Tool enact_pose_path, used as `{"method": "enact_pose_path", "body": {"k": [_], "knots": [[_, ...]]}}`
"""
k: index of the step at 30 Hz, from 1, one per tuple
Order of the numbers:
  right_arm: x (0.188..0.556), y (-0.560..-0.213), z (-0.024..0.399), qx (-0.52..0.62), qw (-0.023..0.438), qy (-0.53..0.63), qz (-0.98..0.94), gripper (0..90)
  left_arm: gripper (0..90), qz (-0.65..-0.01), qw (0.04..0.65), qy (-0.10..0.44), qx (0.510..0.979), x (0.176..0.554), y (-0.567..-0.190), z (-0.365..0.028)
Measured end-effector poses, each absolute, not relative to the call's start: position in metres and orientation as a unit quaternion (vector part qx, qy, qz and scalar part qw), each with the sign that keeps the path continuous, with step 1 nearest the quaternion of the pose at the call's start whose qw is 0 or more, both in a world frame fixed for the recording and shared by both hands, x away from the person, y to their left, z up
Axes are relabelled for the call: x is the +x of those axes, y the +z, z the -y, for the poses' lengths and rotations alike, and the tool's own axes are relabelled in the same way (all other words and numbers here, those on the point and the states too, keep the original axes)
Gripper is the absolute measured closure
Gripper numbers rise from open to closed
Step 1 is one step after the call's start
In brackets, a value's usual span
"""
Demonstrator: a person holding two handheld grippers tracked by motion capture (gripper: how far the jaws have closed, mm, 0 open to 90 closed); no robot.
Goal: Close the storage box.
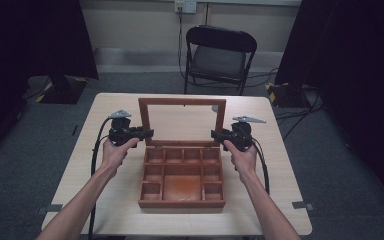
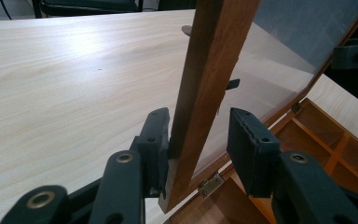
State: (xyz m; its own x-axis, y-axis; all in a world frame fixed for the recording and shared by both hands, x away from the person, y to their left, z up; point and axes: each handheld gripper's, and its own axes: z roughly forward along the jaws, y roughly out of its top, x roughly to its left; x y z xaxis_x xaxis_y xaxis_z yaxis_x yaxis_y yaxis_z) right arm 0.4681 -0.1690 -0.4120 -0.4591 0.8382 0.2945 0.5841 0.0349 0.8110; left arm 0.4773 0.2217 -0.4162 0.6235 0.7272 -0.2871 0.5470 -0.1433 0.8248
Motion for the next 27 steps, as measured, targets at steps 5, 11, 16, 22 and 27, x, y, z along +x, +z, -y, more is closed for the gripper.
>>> {"method": "enact_pose_path", "body": {"k": [5, 11, 16, 22, 27], "knots": [[0.465, -0.412, 0.17, 0.498, 0.128, 0.479, -0.711, 53.1, 58.3, -0.42, 0.497, 0.09, 0.754, 0.474, -0.416, -0.224], [0.464, -0.412, 0.172, 0.493, 0.122, 0.482, -0.714, 50.1, 57.8, -0.413, 0.5, 0.093, 0.755, 0.47, -0.414, -0.223], [0.463, -0.41, 0.171, 0.493, 0.123, 0.483, -0.713, 38.3, 57.5, -0.407, 0.498, 0.094, 0.759, 0.468, -0.413, -0.223], [0.459, -0.405, 0.172, 0.486, 0.145, 0.484, -0.713, 32.9, 55.8, -0.409, 0.503, 0.09, 0.757, 0.466, -0.414, -0.224], [0.458, -0.404, 0.169, 0.476, 0.141, 0.488, -0.718, 38.3, 55.1, -0.407, 0.501, 0.091, 0.758, 0.463, -0.411, -0.224]]}}
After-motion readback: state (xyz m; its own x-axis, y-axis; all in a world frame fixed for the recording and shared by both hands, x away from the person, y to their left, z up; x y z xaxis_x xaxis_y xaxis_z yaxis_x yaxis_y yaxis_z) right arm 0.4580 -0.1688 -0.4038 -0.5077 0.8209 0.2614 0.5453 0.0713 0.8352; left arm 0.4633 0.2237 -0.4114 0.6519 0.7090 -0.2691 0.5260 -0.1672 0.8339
